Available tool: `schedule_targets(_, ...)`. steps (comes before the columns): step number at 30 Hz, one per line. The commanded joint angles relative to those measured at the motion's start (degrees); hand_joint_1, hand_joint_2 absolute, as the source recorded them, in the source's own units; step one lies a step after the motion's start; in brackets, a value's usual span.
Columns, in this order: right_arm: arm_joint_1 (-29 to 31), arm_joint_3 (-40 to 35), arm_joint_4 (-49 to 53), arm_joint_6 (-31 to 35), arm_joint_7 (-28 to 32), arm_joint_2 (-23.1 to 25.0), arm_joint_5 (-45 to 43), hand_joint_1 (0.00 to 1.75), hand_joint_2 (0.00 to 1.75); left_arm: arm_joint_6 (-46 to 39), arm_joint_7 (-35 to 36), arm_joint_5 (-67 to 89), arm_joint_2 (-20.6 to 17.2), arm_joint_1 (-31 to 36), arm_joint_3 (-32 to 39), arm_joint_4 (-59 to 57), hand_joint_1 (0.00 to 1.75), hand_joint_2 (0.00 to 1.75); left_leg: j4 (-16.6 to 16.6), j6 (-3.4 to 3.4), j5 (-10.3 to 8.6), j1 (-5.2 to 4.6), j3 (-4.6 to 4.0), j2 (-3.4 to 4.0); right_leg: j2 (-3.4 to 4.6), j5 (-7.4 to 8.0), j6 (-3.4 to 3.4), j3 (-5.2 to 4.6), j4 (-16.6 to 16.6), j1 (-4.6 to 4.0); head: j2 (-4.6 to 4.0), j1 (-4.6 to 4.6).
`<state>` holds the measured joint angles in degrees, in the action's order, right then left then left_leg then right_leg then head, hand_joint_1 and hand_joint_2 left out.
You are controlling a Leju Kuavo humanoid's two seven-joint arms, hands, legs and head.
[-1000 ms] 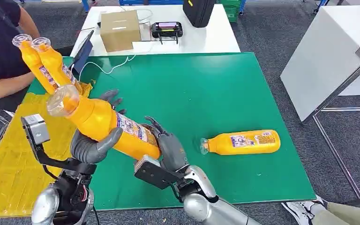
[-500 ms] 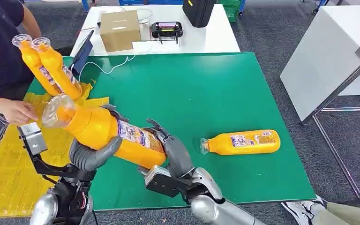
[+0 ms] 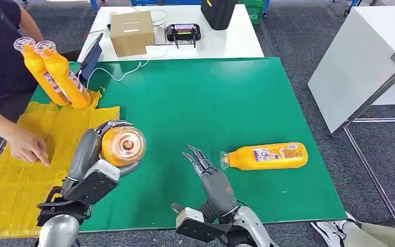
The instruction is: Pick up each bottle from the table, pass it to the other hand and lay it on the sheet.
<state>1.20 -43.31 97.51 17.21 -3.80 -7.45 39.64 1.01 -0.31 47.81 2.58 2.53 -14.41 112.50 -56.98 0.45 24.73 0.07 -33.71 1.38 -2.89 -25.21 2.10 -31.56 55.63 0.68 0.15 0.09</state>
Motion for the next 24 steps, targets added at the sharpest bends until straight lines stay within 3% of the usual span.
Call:
schedule_targets(1, -10.4, 14.9, 18.3, -6.9, -1.1, 1.8, 8.5, 0.00, 0.00, -1.5, -2.0, 17.9, -11.1, 5.3, 0.4, -13.7, 1.75, 1.75, 0.0, -0.05, -0.03, 0.00, 0.09, -0.27, -0.03, -0.07, -0.08, 0.14, 0.0, 0.02, 0.00, 0.04)
schedule_targets(10, -11.8, 18.2, 21.7, -10.5, -1.8, 2.9, 11.1, 0.00, 0.00, -1.6, -0.3, 26.2, -14.1, 5.0, -2.7, -19.7, 1.75, 1.75, 0.0, -0.05, 0.00, 0.03, 0.18, -0.15, 0.11, -0.06, -0.07, 0.20, 0.0, -0.01, 0.00, 0.02)
schedule_targets(12, -13.5, 19.1, 23.4, -10.2, -3.3, -0.1, 11.7, 0.00, 0.00, -1.9, -0.5, 26.6, -14.1, 4.9, -2.5, -26.0, 1.75, 1.75, 0.1, -0.06, -0.01, 0.02, 0.24, -0.19, 0.12, -0.07, -0.08, 0.26, 0.0, 0.01, 0.00, 0.02)
schedule_targets(13, -14.1, 19.4, 24.0, -9.8, -3.3, -0.7, 11.8, 0.00, 1.75, -2.1, -0.3, 27.8, -14.3, 5.4, -2.9, -28.7, 1.75, 1.75, 0.1, -0.04, -0.04, -0.02, 0.28, -0.21, 0.05, -0.06, -0.06, 0.31, -0.1, 0.06, 0.00, 0.02)
schedule_targets(24, -14.5, 22.2, 24.8, -9.5, -2.6, -2.4, 10.5, 0.00, 1.75, -2.6, -0.7, 28.2, -15.3, 6.5, -1.4, -39.5, 1.75, 1.75, 0.1, -0.05, -0.04, -0.01, 0.15, -0.06, 0.11, -0.02, -0.05, 0.13, 0.0, 0.03, 0.00, 0.00)
